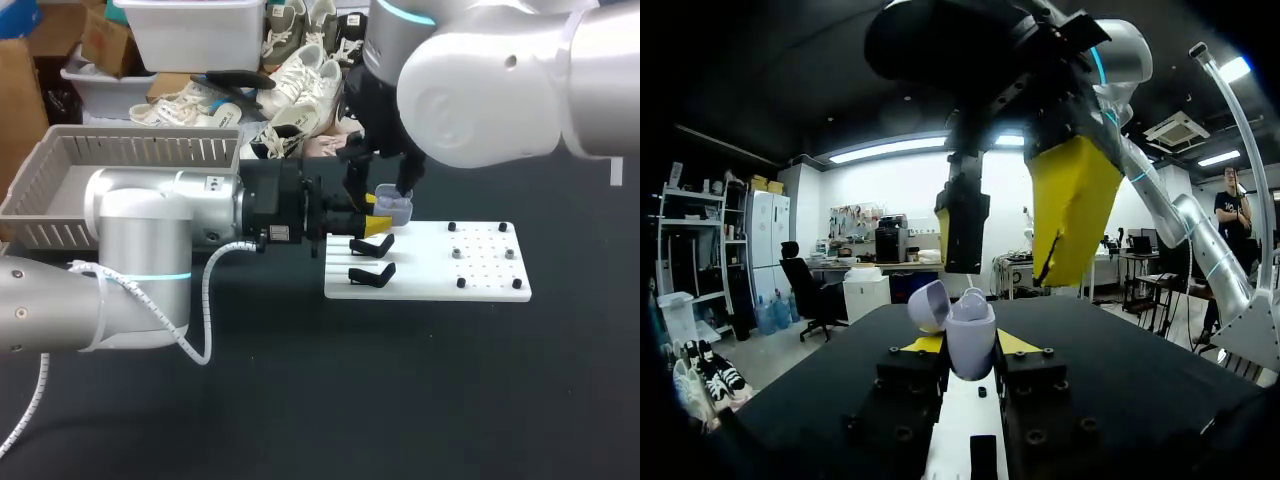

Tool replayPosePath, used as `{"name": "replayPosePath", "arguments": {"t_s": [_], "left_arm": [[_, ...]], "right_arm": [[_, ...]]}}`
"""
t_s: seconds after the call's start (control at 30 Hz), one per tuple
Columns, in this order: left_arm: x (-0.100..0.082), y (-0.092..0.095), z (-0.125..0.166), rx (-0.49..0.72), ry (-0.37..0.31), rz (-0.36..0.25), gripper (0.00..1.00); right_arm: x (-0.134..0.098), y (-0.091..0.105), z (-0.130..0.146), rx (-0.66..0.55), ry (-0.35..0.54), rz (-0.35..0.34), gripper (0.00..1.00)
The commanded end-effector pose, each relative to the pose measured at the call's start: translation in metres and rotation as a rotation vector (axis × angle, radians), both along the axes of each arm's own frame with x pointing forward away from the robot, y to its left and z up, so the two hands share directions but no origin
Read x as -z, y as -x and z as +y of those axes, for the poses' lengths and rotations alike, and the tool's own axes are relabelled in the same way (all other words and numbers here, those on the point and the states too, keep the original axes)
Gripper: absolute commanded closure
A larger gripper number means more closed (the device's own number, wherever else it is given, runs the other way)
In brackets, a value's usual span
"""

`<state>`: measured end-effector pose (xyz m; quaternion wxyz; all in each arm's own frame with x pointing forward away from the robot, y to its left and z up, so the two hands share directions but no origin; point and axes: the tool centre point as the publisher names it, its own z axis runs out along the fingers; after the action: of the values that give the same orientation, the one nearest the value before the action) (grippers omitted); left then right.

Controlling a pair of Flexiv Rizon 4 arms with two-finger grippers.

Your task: Pick up each earbud case from the left stands, insert the matching earbuds, close the lid, and place the case in the box.

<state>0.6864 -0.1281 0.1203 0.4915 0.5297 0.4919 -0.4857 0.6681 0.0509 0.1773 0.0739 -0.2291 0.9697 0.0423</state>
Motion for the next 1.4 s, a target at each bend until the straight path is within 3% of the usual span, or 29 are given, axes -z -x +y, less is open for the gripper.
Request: {"name": "replayPosePath", "arguments": {"t_s": [0.03,0.17,0.4,0.6,0.87,1.1,1.4], "left_arm": [[0.0,0.0,0.0,-0.002,0.001,-0.001,1.0],[0.0,0.0,0.0,-0.002,0.001,-0.001,1.0],[0.0,0.0,0.0,-0.002,0.001,-0.001,1.0],[0.0,0.0,0.0,-0.002,0.001,-0.001,1.0],[0.0,0.0,0.0,-0.002,0.001,-0.001,1.0],[0.0,0.0,0.0,-0.002,0.001,-0.001,1.0],[0.0,0.0,0.0,-0.002,0.001,-0.001,1.0]], "right_arm": [[-0.013,0.013,-0.007,0.011,-0.02,-0.033,0.26],[-0.027,0.004,-0.018,0.103,0.013,-0.053,0.0],[-0.026,-0.029,-0.041,0.257,0.032,-0.013,0.0],[-0.017,-0.053,-0.052,0.302,0.045,0.015,0.0],[0.0,-0.07,-0.061,0.33,0.072,0.049,0.0],[0.019,-0.062,-0.064,0.337,0.085,0.088,0.0],[0.022,-0.027,-0.066,0.332,0.052,0.099,0.0]]}}
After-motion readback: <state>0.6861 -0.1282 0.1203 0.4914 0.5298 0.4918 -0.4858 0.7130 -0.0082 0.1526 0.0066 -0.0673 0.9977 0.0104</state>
